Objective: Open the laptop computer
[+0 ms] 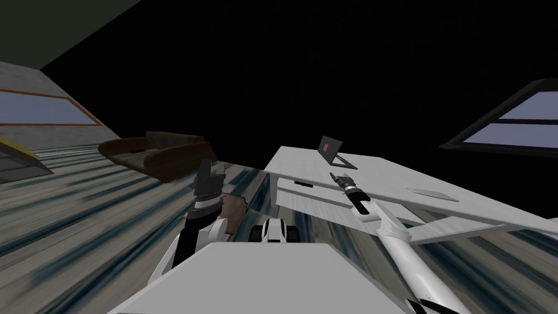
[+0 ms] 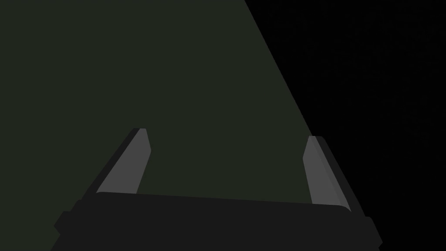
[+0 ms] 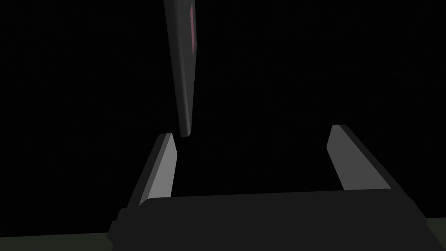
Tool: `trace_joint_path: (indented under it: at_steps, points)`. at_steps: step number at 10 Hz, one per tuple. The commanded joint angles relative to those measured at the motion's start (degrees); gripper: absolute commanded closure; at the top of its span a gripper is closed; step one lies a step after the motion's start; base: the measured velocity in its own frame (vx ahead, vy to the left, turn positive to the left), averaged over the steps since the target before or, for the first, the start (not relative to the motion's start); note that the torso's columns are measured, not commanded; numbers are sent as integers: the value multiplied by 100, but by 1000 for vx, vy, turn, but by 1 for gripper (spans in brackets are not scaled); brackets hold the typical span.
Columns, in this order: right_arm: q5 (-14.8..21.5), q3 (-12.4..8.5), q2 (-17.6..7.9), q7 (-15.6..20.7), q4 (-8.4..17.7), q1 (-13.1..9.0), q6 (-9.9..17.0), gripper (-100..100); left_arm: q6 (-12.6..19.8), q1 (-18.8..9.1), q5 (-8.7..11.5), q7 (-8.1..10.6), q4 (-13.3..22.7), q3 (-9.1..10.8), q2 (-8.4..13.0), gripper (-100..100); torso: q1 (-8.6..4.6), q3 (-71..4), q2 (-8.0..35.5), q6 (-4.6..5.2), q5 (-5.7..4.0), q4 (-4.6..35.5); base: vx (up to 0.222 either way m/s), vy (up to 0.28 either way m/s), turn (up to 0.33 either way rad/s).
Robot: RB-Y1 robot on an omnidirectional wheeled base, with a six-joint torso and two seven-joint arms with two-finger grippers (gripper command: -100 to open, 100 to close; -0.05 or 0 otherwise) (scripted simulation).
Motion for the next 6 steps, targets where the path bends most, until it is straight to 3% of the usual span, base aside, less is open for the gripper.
trace_joint_path:
  at_steps: [1, 6]
  points:
    - [314, 68, -346, 408, 449, -236, 316, -100, 0, 0, 0, 0, 0, 0, 0, 0, -1, -2, -3, 0, -1, -1, 70, -101, 218]
    - [837, 231, -781, 1154, 1111, -585, 826, -100, 0, 0, 0, 0, 0, 0, 0, 0, 13, 5, 9, -1, 3, 2, 58, -123, 219]
